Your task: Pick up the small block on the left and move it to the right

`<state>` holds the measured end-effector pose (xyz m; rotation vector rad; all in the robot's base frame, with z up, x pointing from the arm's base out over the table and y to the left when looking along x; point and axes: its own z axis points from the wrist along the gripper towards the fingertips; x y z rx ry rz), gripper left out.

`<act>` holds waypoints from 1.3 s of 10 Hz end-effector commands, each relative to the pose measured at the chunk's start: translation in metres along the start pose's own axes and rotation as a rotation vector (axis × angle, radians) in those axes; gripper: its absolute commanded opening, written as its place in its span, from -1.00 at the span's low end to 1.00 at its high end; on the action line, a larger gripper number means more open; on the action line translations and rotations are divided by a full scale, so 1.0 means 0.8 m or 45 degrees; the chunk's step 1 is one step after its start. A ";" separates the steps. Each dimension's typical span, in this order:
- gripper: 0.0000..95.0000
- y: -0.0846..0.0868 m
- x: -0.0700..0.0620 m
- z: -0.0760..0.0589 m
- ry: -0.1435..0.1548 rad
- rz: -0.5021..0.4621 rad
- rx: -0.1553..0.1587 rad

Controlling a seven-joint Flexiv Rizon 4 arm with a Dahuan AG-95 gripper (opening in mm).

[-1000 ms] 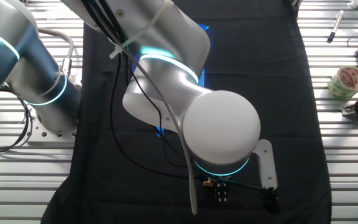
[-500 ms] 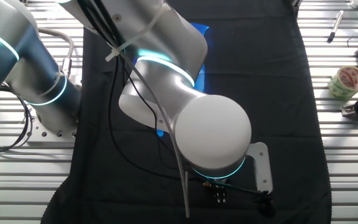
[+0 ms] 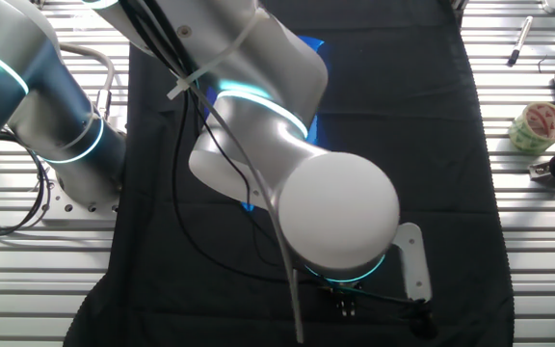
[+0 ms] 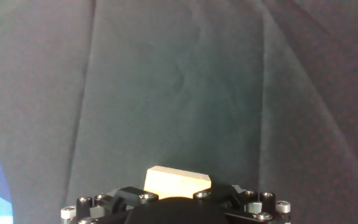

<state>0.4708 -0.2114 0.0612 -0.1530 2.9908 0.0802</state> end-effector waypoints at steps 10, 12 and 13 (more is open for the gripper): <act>1.00 -0.003 0.006 -0.004 0.011 0.135 -0.074; 1.00 -0.003 0.006 -0.004 0.012 0.131 -0.074; 1.00 -0.003 0.006 -0.004 0.012 0.127 -0.074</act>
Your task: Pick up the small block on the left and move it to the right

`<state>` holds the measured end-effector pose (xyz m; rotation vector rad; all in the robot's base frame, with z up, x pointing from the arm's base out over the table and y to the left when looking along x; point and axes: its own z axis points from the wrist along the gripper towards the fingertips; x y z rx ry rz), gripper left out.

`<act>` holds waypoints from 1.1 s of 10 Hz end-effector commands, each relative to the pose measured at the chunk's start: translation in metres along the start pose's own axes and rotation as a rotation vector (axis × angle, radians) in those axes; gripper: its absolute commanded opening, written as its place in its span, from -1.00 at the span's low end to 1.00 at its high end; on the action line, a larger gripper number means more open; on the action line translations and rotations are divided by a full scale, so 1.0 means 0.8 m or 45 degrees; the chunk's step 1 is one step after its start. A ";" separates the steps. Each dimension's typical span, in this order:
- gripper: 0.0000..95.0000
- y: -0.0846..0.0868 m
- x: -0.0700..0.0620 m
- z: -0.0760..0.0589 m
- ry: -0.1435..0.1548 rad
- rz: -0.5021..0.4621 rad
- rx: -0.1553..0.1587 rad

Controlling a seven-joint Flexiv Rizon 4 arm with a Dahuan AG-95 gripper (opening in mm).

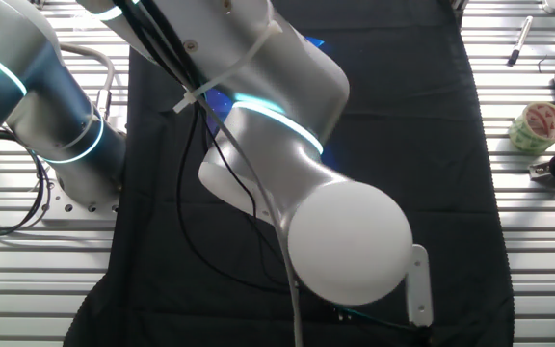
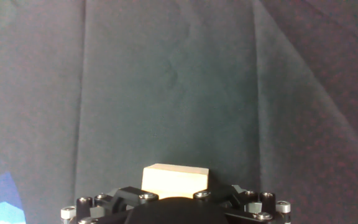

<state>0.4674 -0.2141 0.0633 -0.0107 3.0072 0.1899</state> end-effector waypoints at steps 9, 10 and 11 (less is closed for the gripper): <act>1.00 0.000 0.002 -0.001 0.088 -0.033 0.004; 1.00 0.000 0.002 -0.001 0.094 -0.025 0.020; 1.00 0.000 0.002 -0.001 0.100 -0.029 0.066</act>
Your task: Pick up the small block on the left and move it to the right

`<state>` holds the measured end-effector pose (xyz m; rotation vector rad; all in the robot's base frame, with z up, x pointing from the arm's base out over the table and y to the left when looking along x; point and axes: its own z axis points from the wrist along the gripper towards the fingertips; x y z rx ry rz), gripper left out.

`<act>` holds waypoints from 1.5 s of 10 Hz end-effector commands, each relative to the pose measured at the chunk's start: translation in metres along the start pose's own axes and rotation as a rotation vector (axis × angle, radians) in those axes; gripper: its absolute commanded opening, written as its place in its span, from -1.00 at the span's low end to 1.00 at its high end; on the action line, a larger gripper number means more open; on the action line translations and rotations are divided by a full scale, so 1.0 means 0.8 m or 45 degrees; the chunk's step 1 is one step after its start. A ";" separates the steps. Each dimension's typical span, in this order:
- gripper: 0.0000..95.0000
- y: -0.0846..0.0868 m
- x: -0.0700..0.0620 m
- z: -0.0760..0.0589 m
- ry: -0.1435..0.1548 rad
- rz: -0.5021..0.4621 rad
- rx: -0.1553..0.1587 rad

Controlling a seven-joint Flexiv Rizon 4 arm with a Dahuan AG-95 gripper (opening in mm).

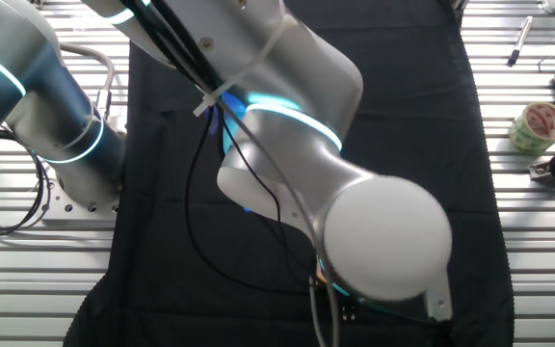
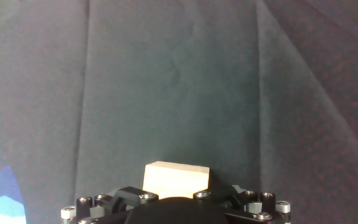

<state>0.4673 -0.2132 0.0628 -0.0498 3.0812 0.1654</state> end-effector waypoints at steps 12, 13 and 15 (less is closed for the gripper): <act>1.00 -0.001 0.002 -0.001 0.012 0.036 0.063; 1.00 -0.001 0.002 -0.001 0.012 0.037 0.060; 1.00 -0.001 0.002 -0.001 0.013 0.041 0.053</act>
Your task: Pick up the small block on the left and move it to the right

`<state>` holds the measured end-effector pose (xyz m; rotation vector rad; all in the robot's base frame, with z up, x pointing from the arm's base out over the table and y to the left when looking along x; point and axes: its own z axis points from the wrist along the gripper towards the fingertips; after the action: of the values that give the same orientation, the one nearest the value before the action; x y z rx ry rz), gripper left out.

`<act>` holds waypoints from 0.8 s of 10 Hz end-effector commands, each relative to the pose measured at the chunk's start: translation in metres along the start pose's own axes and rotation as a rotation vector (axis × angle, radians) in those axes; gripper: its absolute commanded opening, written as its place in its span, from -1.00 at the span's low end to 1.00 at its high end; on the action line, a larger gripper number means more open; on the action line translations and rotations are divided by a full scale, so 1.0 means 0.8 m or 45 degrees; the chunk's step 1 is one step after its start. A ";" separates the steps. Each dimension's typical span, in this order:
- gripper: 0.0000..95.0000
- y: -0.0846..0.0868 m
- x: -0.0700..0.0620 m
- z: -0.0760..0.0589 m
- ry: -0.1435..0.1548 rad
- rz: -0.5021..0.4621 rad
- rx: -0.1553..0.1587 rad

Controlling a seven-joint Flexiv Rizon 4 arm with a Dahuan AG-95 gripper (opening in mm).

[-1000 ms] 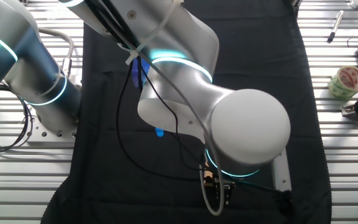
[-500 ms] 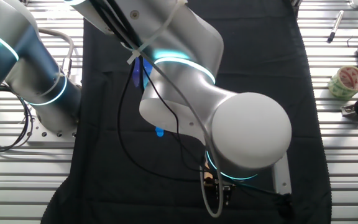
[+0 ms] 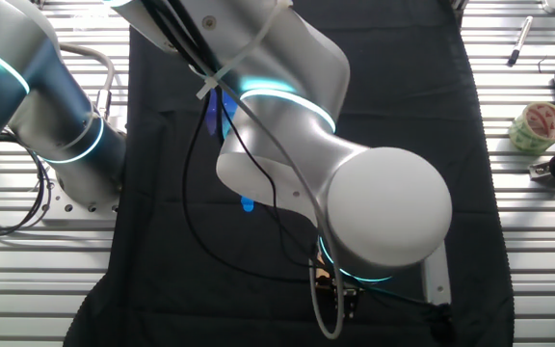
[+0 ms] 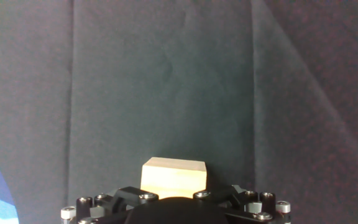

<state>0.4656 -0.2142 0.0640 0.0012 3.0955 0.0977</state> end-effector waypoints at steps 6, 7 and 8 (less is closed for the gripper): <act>1.00 0.001 0.002 0.003 0.008 0.019 -0.018; 1.00 0.001 0.003 0.004 0.008 0.021 -0.018; 1.00 0.004 0.004 0.012 -0.003 0.031 -0.018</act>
<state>0.4629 -0.2102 0.0540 0.0383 3.0910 0.1201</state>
